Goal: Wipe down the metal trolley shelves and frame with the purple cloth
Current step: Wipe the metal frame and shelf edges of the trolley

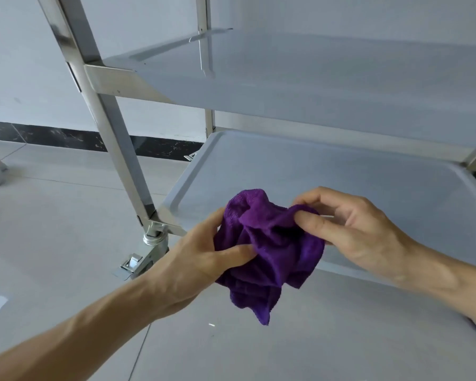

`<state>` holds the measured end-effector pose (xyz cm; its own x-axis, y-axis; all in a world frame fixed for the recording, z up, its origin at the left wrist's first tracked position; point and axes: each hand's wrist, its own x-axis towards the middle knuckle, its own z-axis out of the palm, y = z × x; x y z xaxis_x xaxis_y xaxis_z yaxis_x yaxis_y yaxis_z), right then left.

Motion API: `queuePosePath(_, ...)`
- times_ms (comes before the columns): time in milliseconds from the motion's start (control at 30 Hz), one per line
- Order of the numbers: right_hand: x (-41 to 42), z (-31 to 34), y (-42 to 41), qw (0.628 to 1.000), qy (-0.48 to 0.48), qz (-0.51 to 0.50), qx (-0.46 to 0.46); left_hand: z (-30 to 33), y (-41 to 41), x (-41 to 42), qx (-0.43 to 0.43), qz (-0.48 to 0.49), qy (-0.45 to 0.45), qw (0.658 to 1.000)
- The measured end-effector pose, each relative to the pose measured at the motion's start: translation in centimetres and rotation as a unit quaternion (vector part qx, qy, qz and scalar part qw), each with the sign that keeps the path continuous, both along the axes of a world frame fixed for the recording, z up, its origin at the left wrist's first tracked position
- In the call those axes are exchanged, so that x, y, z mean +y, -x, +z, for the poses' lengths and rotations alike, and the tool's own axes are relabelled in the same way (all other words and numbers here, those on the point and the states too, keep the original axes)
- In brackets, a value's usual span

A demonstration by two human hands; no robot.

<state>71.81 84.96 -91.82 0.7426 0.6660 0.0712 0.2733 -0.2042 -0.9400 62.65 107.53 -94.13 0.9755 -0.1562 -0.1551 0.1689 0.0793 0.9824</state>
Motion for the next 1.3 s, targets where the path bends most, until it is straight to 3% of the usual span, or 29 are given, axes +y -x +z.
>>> queuePosePath(133,-1.1,-0.2,-0.6,0.983,-0.083,-0.04,0.157,-0.3,-0.3,-0.1,0.003,-0.022,-0.038,0.999)
queuePosePath(267,-1.5,-0.2,-1.2,0.945,-0.146,-0.102,0.276,-0.3,-0.4,-0.1,0.01,-0.05,0.005,0.999)
queuePosePath(567,-0.3,-0.2,-1.1,0.921,-0.175,-0.063,0.342,-0.4,-0.6,0.0,0.007,0.008,0.062,0.998)
queuePosePath(733,-0.7,0.6,0.2,0.95,-0.16,-0.031,0.267,0.5,-1.1,-1.1,-0.041,0.021,0.032,0.998)
queuePosePath(933,-6.2,2.3,3.3,0.974,-0.097,-0.134,0.153,2.2,-2.7,-6.2,-0.086,-0.07,0.016,0.994)
queuePosePath(1133,-11.5,6.5,6.6,0.971,-0.025,-0.237,0.02,6.3,-3.7,-12.9,-0.166,-0.13,-0.011,0.978)
queuePosePath(1300,-15.4,10.4,8.1,0.945,-0.069,-0.318,-0.042,10.0,-3.5,-17.1,-0.196,-0.168,0.021,0.966)
